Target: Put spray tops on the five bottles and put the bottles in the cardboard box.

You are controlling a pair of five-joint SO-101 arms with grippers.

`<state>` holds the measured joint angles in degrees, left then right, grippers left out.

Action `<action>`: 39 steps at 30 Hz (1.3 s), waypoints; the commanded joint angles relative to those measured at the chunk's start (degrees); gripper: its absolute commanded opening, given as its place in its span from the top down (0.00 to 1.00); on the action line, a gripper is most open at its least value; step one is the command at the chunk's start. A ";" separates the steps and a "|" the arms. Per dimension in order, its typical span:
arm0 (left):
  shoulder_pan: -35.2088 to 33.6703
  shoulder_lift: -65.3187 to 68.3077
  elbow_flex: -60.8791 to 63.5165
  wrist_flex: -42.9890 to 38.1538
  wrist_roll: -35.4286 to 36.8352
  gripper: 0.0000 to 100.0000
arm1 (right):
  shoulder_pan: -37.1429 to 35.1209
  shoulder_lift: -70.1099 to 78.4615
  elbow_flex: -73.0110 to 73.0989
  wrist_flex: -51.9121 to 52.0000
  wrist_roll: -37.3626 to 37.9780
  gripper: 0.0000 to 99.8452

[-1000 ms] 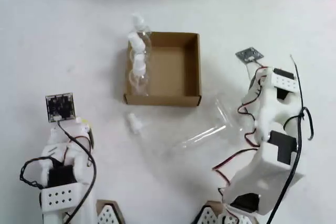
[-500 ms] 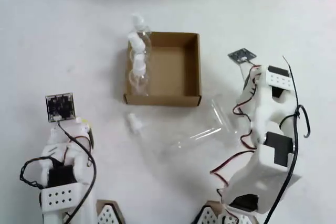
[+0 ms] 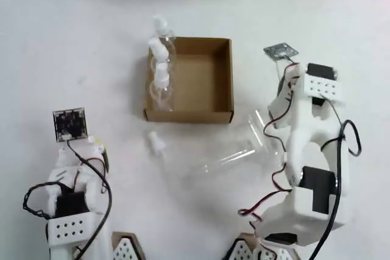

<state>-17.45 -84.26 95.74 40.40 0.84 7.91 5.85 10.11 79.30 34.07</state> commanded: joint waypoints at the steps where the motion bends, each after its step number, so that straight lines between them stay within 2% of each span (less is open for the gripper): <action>1: -0.48 -0.66 -1.93 -1.49 0.26 0.96 | -2.51 -2.86 2.11 -2.77 -1.76 0.83; 6: -0.48 -0.66 -1.93 -1.49 0.26 0.96 | -2.33 -2.86 6.07 -9.36 -2.20 0.83; 26: -0.48 -0.66 -1.93 -1.49 0.26 0.96 | -1.54 -2.77 20.75 -21.58 -1.58 0.83; 28: -0.48 -0.66 -1.93 -1.49 0.26 0.96 | -1.10 -2.77 21.54 -21.93 -1.58 0.86; 32: -0.48 -0.66 -1.93 -1.49 0.26 0.96 | 0.31 -3.30 21.36 -21.93 -2.02 0.99; 36: -0.48 -0.66 -1.93 -1.49 0.26 0.96 | 2.51 -4.00 17.67 -19.21 -2.11 0.98; 39: -0.48 -0.66 -1.93 -1.49 0.26 0.96 | 3.82 -4.79 12.04 -12.97 -2.11 0.98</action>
<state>-17.45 -84.26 95.74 40.40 0.84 10.11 4.44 28.31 61.45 32.31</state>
